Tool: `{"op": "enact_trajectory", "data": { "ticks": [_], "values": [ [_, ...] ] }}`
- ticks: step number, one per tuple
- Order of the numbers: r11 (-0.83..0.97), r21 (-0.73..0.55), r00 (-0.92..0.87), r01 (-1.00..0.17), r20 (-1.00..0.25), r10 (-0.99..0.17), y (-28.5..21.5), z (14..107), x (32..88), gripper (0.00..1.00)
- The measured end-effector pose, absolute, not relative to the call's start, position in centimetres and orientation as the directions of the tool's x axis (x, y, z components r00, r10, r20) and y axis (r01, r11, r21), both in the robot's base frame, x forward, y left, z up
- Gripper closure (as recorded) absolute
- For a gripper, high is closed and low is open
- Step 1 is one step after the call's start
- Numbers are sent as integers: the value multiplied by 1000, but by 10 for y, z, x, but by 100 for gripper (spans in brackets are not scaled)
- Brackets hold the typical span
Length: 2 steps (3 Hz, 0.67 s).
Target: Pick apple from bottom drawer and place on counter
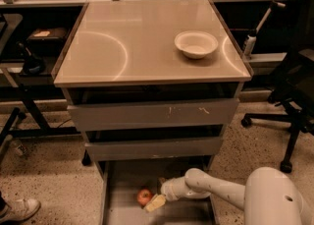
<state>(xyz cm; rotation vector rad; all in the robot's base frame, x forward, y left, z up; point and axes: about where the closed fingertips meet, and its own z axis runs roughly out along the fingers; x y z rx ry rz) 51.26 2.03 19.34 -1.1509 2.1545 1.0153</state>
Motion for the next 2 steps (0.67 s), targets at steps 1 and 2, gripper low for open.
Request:
{"op": "enact_trajectory", "data": {
  "ticks": [1,2],
  "values": [
    [359,389,-525,-848,-705,-477,29,182,507,0],
    [356,379,-513,-854,-726,-458,38,172,509,0]
  ]
}}
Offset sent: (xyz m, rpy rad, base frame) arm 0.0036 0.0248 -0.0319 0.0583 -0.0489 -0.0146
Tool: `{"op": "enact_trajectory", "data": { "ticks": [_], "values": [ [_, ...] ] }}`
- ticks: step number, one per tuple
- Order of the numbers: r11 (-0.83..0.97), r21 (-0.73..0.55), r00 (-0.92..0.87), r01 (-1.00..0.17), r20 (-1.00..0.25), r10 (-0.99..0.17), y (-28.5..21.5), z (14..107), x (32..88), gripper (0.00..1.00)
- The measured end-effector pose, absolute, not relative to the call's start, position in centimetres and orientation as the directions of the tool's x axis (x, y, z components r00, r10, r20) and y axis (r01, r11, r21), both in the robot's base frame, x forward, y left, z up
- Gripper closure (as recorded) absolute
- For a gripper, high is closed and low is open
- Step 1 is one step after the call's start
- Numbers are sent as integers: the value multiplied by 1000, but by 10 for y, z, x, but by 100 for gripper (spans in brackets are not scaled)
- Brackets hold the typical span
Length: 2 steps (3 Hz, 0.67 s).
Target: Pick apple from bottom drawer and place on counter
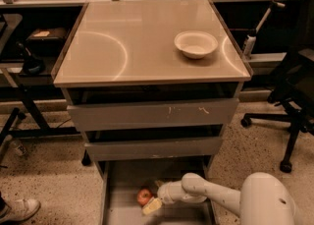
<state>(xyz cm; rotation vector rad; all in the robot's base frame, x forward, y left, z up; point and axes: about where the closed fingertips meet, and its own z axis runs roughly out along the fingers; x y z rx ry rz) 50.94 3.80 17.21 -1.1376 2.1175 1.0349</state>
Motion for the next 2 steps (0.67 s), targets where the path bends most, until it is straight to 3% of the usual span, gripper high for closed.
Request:
{"op": "enact_trajectory", "data": {
  "ticks": [2],
  "values": [
    [354,382,-510,-854,-749,-422,55,147,514,0]
  ]
}}
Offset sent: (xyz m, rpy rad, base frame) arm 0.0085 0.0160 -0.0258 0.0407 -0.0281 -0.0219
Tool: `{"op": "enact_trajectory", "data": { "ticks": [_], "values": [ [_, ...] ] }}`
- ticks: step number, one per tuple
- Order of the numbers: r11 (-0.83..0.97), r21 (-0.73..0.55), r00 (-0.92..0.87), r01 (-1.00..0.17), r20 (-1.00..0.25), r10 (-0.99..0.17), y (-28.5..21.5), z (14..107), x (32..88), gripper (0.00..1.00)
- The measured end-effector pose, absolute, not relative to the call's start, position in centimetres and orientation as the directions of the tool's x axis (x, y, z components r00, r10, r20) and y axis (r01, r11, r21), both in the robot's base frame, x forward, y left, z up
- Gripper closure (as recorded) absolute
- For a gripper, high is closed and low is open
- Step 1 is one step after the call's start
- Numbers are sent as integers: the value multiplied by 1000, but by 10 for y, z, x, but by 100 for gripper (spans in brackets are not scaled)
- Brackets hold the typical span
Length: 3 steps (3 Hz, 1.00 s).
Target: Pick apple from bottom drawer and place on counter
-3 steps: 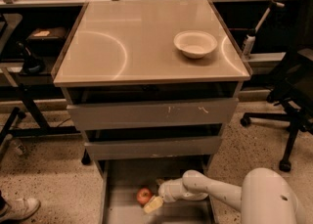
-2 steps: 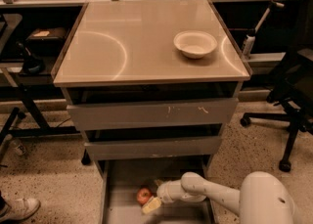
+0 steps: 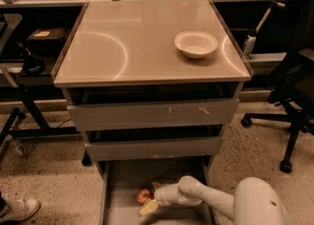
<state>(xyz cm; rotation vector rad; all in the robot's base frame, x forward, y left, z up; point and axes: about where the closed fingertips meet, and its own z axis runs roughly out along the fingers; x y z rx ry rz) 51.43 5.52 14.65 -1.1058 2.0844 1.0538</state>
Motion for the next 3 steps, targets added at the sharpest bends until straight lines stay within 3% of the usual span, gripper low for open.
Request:
{"op": "enact_trajectory", "data": {
  "ticks": [1,3],
  "values": [
    [356,402,-528,-844,-739,-417,59,137,514,8],
    [356,402,-529,-844,-739,-417,59,136,514,50]
  ]
}}
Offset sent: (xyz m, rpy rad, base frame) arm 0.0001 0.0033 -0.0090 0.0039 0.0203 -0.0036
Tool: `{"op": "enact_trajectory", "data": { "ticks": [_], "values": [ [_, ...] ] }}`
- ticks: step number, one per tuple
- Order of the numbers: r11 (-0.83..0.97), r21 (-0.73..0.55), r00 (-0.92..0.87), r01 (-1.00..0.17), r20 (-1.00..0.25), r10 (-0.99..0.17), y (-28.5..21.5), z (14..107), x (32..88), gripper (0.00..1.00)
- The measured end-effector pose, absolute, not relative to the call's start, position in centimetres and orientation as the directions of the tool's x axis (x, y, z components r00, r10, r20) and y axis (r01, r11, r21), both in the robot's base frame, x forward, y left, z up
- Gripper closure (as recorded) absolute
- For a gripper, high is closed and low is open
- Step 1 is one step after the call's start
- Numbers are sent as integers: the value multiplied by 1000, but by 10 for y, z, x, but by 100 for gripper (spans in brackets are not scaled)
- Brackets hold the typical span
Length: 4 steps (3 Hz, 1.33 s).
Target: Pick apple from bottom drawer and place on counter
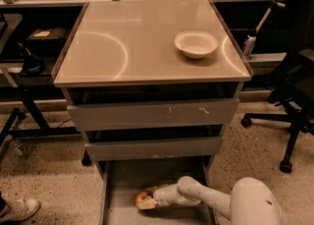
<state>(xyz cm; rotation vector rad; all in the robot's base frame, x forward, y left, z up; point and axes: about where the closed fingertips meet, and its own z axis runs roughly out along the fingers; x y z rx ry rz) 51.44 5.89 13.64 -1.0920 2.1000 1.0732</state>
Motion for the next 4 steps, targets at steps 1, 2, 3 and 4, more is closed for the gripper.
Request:
{"op": "enact_trajectory", "data": {
  "ticks": [1,2,3,4],
  "values": [
    [356,402,-529,-844,-739,-417,59,136,514,73],
    [356,403,-529,-843,-739,-417,59,137,514,96],
    [353,429,-548,-831,-738,-395,58,152,514,100],
    [396,445,-582,-803,-729,-360,44,186,518,100]
  ]
}}
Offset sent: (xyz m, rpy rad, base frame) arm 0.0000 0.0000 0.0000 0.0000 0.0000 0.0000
